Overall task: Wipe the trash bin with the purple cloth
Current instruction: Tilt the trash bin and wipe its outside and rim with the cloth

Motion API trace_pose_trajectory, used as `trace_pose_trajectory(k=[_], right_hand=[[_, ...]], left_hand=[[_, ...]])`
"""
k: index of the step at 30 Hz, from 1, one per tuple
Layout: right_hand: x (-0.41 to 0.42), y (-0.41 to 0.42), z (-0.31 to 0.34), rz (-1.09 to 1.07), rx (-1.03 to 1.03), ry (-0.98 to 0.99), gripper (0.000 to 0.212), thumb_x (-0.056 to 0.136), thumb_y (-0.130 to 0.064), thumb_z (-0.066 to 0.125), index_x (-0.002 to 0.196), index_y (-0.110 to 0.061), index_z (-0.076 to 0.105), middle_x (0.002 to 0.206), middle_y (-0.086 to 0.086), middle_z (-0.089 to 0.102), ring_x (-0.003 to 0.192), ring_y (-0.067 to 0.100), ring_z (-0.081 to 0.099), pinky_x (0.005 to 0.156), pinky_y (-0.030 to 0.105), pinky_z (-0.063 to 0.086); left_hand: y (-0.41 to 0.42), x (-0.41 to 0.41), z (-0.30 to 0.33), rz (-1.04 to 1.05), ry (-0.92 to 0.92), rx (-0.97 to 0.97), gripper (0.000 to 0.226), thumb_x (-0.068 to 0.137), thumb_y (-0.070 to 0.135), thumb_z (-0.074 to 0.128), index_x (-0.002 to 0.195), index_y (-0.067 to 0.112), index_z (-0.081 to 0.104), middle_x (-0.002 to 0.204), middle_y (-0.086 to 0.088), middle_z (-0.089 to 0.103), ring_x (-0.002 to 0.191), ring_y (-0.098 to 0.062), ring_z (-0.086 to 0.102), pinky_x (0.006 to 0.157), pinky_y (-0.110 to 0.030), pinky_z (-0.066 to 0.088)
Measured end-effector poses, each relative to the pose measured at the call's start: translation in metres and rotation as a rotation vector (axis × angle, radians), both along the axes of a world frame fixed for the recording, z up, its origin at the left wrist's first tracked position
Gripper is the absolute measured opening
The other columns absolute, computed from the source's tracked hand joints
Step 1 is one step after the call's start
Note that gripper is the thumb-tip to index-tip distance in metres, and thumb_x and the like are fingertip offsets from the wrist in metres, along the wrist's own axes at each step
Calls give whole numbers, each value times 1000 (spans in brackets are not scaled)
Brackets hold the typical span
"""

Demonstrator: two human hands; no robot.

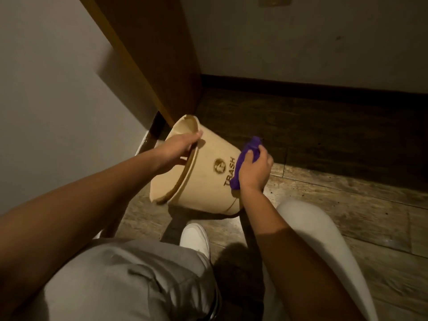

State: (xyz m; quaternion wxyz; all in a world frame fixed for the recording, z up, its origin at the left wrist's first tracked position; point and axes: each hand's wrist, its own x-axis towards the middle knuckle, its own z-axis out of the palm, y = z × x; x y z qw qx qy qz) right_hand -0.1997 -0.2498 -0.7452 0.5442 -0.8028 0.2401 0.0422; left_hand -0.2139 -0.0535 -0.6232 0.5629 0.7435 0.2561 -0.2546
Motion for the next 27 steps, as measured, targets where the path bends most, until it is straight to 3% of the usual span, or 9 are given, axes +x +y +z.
trace_pose_trajectory(k=[3,5,8,12,16,19,22,25,27], right_hand=[[-2,10,23,36,117,-136,43,106,-36,52,146,-21,51,152,3,47,123,18,55,93,32,47],[-5,16,39,44,200,-204,42,105,-37,54,145,-22,54,149,1,50,118,12,55,93,29,48],[-7,37,63,138,205,-309,43,103,-41,53,143,-27,55,150,-2,50,120,10,53,97,30,47],[-25,75,65,428,-148,-293,47,105,-50,39,146,-32,51,164,4,38,146,29,37,116,54,35],[-34,70,30,487,-393,-288,51,103,-58,33,146,-35,48,163,6,39,149,31,34,120,59,25],[-23,40,-6,346,-412,-135,49,102,-58,35,142,-34,52,159,9,43,143,35,41,116,57,31],[-14,16,-36,128,-267,164,50,105,-56,34,146,-30,49,151,15,47,132,40,50,108,54,39],[-7,-1,-49,23,-125,366,46,108,-48,36,147,-26,47,138,15,57,120,40,60,91,47,50],[-3,-9,-50,-100,5,406,44,107,-42,45,147,-25,50,141,12,58,123,39,60,89,45,51]], left_hand=[[-6,-14,-9,-28,95,-9,49,94,67,51,120,27,66,103,-2,80,107,-28,70,80,-41,52],[-8,-18,-11,27,84,-22,50,93,70,48,116,31,69,97,4,81,102,-29,73,78,-41,51],[-8,-16,-12,149,38,-83,52,97,67,44,115,28,72,103,-2,81,93,-24,78,79,-42,52],[-17,-15,-19,218,-63,-66,62,104,64,24,120,26,71,110,1,80,103,-13,75,98,-40,51],[-18,-20,-15,218,-97,130,67,104,64,23,126,18,66,119,-9,74,114,-24,68,108,-49,46],[-18,-19,-16,274,-25,205,73,100,68,31,137,10,56,137,-16,61,126,-37,57,111,-58,40],[-15,-16,-17,261,-79,254,61,102,66,31,124,16,59,128,-9,60,114,-29,55,100,-49,41],[-6,-9,-16,235,-88,310,77,102,66,30,146,6,48,140,-14,54,126,-33,50,104,-50,39],[0,-6,-17,219,-80,341,80,102,66,29,148,3,46,145,-17,53,132,-36,49,107,-50,39]])
